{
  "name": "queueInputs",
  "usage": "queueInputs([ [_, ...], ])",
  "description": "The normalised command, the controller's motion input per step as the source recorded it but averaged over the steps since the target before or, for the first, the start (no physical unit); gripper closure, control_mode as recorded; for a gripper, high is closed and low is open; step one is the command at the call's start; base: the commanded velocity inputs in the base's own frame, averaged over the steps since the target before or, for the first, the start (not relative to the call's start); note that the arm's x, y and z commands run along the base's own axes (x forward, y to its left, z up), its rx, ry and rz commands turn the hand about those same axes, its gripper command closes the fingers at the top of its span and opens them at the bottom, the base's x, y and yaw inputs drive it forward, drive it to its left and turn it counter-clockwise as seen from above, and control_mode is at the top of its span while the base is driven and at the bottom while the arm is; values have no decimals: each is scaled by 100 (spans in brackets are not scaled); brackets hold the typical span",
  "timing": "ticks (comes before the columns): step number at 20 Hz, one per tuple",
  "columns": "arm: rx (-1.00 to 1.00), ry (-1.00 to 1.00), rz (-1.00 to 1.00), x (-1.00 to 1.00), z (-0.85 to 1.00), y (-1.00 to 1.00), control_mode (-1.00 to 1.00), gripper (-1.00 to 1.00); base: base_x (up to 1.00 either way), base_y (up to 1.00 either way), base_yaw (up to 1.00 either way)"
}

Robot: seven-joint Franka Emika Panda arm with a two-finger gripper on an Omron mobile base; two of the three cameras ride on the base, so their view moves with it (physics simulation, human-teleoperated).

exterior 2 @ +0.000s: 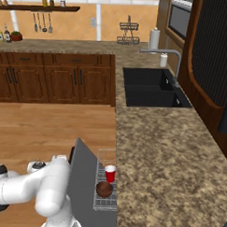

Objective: Pick up the cup and bowl from the counter, place them in the dishwasher, and close the dishwasher door.

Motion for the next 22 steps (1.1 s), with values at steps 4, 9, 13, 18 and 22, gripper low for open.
queueInputs([
  [4,-57,-5,-2,11,-28,-100,-100,-100,0,0,0],
  [9,-48,-6,0,-2,15,-100,-100,-100,0,0,0],
  [13,-31,3,1,-30,96,-100,-100,-100,0,0,0],
  [18,-14,6,1,-6,52,-100,-100,-100,0,0,0],
  [22,-5,7,0,0,6,-100,-100,-100,0,0,0],
])
